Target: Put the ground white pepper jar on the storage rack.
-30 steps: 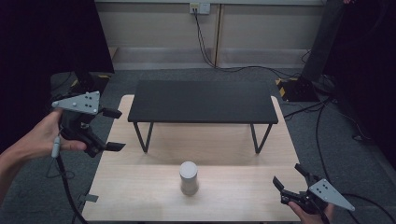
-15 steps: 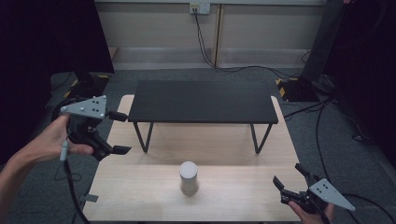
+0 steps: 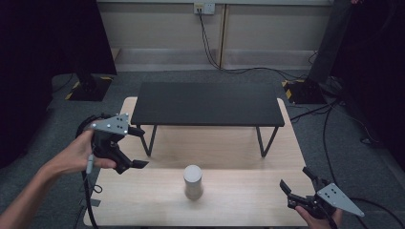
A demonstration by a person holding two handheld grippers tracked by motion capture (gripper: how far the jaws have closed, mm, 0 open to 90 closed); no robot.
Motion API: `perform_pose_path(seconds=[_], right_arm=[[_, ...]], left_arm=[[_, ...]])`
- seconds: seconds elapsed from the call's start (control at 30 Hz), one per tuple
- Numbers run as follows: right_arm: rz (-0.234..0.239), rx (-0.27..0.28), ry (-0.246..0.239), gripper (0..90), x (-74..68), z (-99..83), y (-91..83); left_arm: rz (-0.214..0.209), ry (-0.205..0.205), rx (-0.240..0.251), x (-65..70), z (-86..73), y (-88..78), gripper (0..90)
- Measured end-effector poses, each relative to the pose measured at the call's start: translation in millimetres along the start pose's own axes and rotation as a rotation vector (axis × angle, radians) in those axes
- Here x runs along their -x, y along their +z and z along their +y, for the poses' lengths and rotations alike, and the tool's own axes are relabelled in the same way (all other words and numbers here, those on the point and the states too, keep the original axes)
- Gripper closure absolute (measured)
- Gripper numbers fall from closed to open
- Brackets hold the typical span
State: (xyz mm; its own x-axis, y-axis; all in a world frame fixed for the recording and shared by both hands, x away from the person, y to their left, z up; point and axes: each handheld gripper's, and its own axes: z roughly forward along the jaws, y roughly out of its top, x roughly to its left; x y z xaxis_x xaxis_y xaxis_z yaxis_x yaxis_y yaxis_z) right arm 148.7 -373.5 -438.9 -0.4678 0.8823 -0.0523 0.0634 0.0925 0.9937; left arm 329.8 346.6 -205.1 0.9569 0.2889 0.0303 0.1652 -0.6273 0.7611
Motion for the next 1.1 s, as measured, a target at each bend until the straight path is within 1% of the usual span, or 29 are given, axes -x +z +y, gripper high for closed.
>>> perform_pose_path(seconds=[0.17, 0.23, 0.3, 0.4, 0.47, 0.5, 0.53, 0.6, 0.67, 0.7, 0.73, 0.77, 0.8, 0.83, 0.87, 0.9, 0.93, 0.97, 1.03, 1.1], right_arm=[[0.001, -0.001, 0.001, 8.6, 0.4, 0.3, 0.3], [0.001, -0.001, 0.001, 8.6, 0.3, 0.2, 0.1], [0.000, 0.001, 0.003, 8.6, 0.5, 0.1, -0.1], [0.002, 0.001, 0.002, 8.6, 0.3, 0.1, -0.2], [0.003, 0.001, 0.002, 8.6, 0.1, 0.2, 0.0], [0.003, 0.001, 0.002, 8.6, 0.1, 0.2, 0.0], [0.005, 0.002, 0.003, 8.6, 0.3, 0.1, 0.0], [0.005, 0.002, 0.002, 8.6, 0.3, 0.2, -0.1], [0.005, 0.003, 0.002, 8.6, 0.4, 0.1, -0.2], [0.005, 0.003, 0.002, 8.6, 0.4, 0.0, -0.2], [0.005, 0.003, 0.002, 8.6, 0.4, 0.0, -0.2], [0.006, 0.003, 0.001, 8.6, 0.5, 0.0, -0.1], [0.007, 0.002, 0.001, 8.6, 0.5, 0.2, 0.0], [0.007, 0.001, 0.001, 8.6, 0.6, 0.2, 0.0], [0.007, 0.002, 0.002, 8.6, 0.5, 0.1, 0.0], [0.006, 0.003, 0.003, 8.6, 0.3, 0.1, -0.1], [0.007, 0.003, 0.003, 8.7, 0.5, 0.1, -0.1], [0.008, 0.002, 0.003, 8.8, 0.6, 0.2, -0.1], [0.007, 0.003, 0.004, 8.8, 0.6, -0.1, -0.1], [0.008, 0.002, 0.004, 8.7, 0.5, 0.0, -0.1]], left_arm=[[-0.016, 0.004, -0.009, -2.7, -3.3, 26.0, 2.4], [-0.014, 0.013, -0.024, -1.9, -1.5, 36.6, 2.4], [-0.015, 0.026, -0.050, -0.5, 2.2, 47.7, 2.7], [-0.013, 0.043, -0.069, 1.8, 5.4, 61.4, 3.2], [-0.041, 0.031, -0.058, -1.1, 4.3, 73.5, 2.9], [-0.041, 0.031, -0.058, -1.1, 4.3, 73.5, 3.0], [-0.031, 0.040, -0.072, 1.3, 6.5, 82.5, 2.9], [-0.051, 0.040, -0.076, -0.3, 6.8, 92.9, 2.9], [-0.049, 0.050, -0.086, 1.6, 7.6, 102.2, 2.9], [-0.059, 0.055, -0.099, 2.0, 8.5, 112.1, 2.9], [-0.059, 0.055, -0.099, 2.0, 8.5, 112.1, 2.9], [-0.072, 0.055, -0.109, 1.4, 8.4, 120.3, 3.0], [-0.072, 0.059, -0.119, 2.2, 9.1, 124.7, 3.0], [-0.084, 0.063, -0.136, 2.6, 10.4, 132.0, 3.3], [-0.097, 0.074, -0.138, 2.2, 9.6, 137.3, 4.0], [-0.094, 0.081, -0.143, 3.9, 9.3, 142.4, 3.7], [-0.097, 0.076, -0.148, 4.0, 9.4, 147.2, 3.8], [-0.105, 0.071, -0.144, 3.8, 7.9, 151.5, 3.9], [-0.093, 0.084, -0.149, 7.8, 7.4, 160.2, 4.3], [-0.098, 0.092, -0.161, 9.4, 7.0, 169.0, 4.5]])
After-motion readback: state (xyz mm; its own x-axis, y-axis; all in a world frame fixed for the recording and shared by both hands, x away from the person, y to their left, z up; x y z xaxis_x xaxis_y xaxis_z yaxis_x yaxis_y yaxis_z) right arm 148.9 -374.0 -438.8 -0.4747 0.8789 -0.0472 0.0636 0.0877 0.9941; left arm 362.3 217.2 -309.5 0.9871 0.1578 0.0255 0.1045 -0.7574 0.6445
